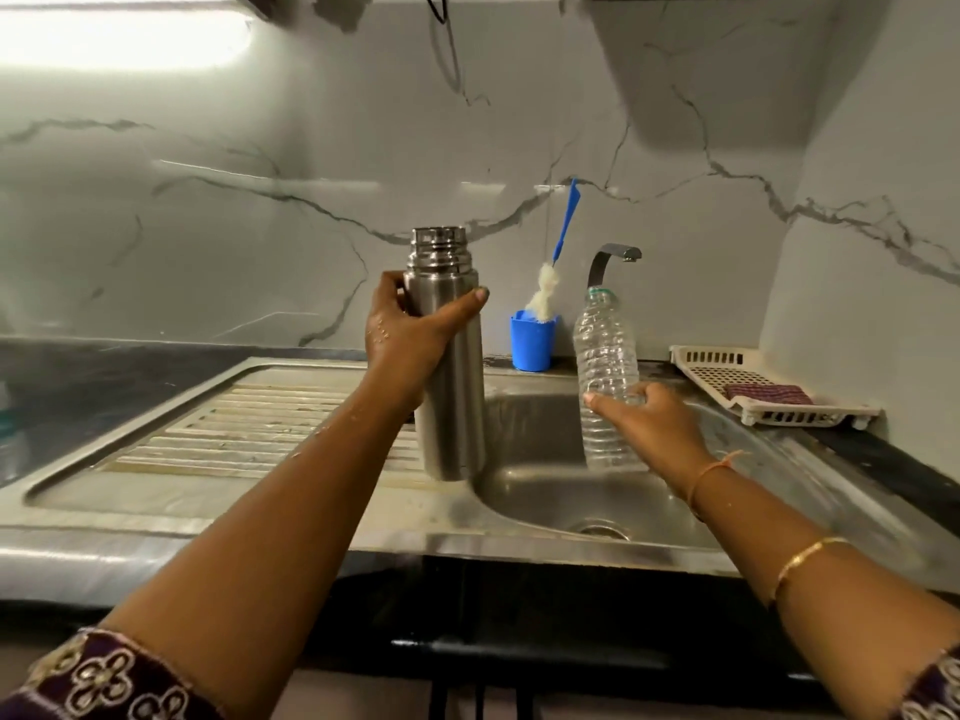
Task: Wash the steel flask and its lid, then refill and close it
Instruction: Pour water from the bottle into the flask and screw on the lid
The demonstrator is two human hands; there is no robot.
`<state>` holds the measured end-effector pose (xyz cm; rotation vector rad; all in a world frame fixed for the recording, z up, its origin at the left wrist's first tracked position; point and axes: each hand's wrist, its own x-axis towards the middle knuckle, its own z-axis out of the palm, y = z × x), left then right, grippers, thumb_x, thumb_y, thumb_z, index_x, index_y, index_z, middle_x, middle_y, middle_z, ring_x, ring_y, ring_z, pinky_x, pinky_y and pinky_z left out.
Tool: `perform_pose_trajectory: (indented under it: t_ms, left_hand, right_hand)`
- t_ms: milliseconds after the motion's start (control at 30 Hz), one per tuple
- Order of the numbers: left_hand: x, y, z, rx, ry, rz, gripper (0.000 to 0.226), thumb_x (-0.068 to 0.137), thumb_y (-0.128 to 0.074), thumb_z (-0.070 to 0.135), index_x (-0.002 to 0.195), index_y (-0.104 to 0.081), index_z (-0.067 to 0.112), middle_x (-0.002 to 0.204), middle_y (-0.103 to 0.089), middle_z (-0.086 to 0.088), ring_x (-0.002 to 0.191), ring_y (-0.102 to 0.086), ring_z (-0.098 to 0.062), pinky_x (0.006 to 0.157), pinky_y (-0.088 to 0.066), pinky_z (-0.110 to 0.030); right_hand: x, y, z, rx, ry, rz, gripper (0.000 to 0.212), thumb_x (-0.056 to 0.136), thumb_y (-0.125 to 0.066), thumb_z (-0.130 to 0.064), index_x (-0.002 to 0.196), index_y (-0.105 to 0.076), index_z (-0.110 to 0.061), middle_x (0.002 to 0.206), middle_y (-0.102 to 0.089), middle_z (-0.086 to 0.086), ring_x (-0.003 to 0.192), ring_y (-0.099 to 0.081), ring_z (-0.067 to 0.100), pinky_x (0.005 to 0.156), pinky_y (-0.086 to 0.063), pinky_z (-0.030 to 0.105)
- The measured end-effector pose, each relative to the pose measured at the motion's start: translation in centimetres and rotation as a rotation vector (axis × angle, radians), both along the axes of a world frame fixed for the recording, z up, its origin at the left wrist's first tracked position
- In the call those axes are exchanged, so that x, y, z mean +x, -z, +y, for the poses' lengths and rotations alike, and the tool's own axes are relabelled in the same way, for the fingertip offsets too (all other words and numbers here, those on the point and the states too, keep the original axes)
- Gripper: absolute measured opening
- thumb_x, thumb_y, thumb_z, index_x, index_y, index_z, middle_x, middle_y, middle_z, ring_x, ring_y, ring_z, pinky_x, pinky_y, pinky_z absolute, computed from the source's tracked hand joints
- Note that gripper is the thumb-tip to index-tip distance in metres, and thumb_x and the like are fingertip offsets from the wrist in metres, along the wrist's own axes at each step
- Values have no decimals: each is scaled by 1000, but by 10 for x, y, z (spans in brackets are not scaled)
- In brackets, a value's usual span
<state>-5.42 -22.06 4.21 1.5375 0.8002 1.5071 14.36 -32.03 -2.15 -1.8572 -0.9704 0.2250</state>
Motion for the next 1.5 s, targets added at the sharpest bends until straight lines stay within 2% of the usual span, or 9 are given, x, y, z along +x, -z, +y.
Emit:
perform_pose_trajectory:
  t_ms: [233,533,667,767,867,1033,1200,1367,1500]
  left_hand:
    - [-31,16,9,-17,16,16,58,68,-82,35,113,-46,27,108,-60,3,97,-59,-16,83,-50,-33]
    - [-100,15,48,10,-243,-38,58,67,-84,33,107,-43,25,104,-57,4,96,-58,-17,85,-49,-33]
    - [-131,16,65,17,-350,4,58,66,-84,35,106,-44,23,102,-57,3,97,-59,-19,86,-49,-34]
    - [-149,19,71,-1,-379,62,58,69,-82,36,110,-44,20,106,-54,2,98,-54,-19,83,-45,-32]
    - [-161,24,74,-27,-401,93,56,70,-81,37,107,-43,22,105,-52,2,97,-52,-18,80,-43,-31]
    - [-170,32,79,-50,-382,120,56,69,-81,38,107,-44,23,107,-54,-1,99,-53,-20,83,-44,-32]
    - [-174,30,77,-55,-326,138,64,72,-80,34,122,-44,15,110,-54,-2,101,-52,-18,81,-43,-30]
    - [-175,35,76,-44,-300,221,76,78,-73,37,137,-31,15,130,-48,-11,115,-48,-25,89,-42,-35]
    - [-173,48,66,36,-404,147,96,74,-63,63,145,-19,16,144,-36,-17,129,-39,-33,103,-37,-47]
  right_hand:
    - [-18,-9,-1,10,-42,-49,56,73,-68,-59,112,-54,-21,104,-66,2,91,-64,24,85,-53,46]
    - [-39,-14,16,4,-51,-94,57,77,-67,-54,116,-53,-15,110,-63,4,97,-61,26,87,-51,44]
    - [-53,-16,27,25,-88,-101,56,81,-67,-49,121,-49,-13,104,-58,2,90,-59,23,78,-48,35]
    - [-61,-16,35,47,-111,-119,53,82,-67,-47,119,-51,-13,105,-62,4,87,-59,21,73,-46,31]
    - [-68,-16,41,52,-117,-145,55,84,-65,-46,122,-50,-11,101,-53,0,88,-51,18,76,-41,29]
    - [-71,-9,46,51,-117,-153,56,83,-65,-48,122,-49,-11,106,-57,3,90,-56,21,78,-46,34]
    - [-70,-5,47,82,-92,-141,58,82,-65,-51,122,-47,-13,109,-62,7,93,-62,27,81,-52,39]
    - [-69,2,43,60,-114,-96,55,83,-66,-48,121,-47,-14,105,-60,4,90,-59,23,74,-45,32]
    - [-68,6,35,38,-137,-100,49,83,-66,-45,116,-46,-15,102,-60,3,89,-60,24,76,-49,34]
